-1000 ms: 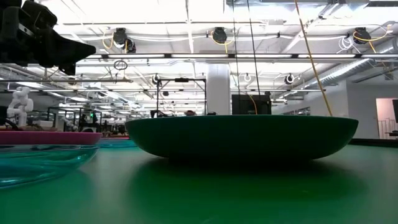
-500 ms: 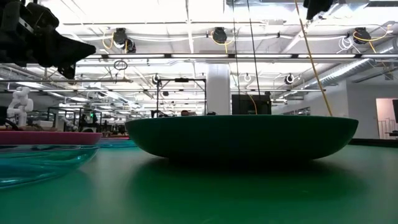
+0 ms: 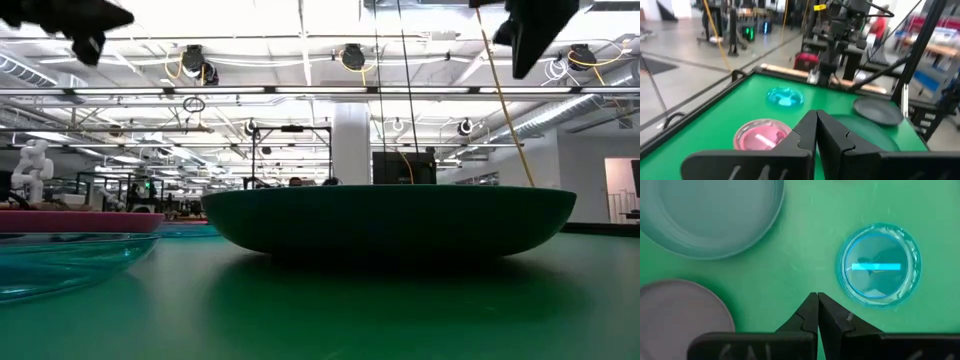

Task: Stack plastic plates
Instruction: Stack the black plate on top of the green plate

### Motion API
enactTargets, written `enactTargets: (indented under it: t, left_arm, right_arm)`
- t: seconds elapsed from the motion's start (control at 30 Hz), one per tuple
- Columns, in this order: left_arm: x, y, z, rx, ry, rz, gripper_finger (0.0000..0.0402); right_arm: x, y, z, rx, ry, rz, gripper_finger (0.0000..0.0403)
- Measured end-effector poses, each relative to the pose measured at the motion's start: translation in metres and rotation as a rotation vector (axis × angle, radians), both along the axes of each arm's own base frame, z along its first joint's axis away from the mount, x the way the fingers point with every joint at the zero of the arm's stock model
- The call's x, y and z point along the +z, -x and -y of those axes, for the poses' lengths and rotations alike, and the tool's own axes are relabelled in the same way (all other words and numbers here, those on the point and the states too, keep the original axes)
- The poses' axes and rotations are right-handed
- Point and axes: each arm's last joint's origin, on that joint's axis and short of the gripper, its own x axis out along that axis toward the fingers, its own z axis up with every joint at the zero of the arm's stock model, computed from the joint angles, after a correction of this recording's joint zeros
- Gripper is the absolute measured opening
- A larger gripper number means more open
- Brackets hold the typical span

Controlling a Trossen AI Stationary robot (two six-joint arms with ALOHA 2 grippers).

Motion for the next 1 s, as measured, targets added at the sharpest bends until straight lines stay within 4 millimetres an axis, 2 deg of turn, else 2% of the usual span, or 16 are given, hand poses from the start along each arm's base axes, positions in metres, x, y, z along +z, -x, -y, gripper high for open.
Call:
enactTargets:
  t: [0.27,0.43,0.53,0.7,1.0]
  left_arm:
    - [0.075,-0.001,0.0,0.004,-0.006,-0.082,0.0017]
    - [0.107,-0.015,0.001,0.01,0.017,-0.156,0.0017]
    - [0.121,-0.028,0.003,0.022,0.053,-0.202,0.0017]
    - [0.128,-0.057,0.005,0.038,0.095,-0.27,0.0017]
    - [0.106,-0.113,0.015,0.083,0.246,-0.426,0.0017]
  right_arm:
    - [-0.034,-0.001,-0.001,0.012,-0.011,-0.042,0.0]
    - [-0.061,0.002,-0.003,0.077,-0.078,-0.064,0.0]
    - [-0.074,0.005,-0.004,0.078,-0.119,-0.088,0.0]
    - [-0.088,0.01,-0.005,0.071,-0.16,-0.13,0.0]
    - [-0.092,0.008,-0.005,-0.04,-0.193,-0.087,0.0]
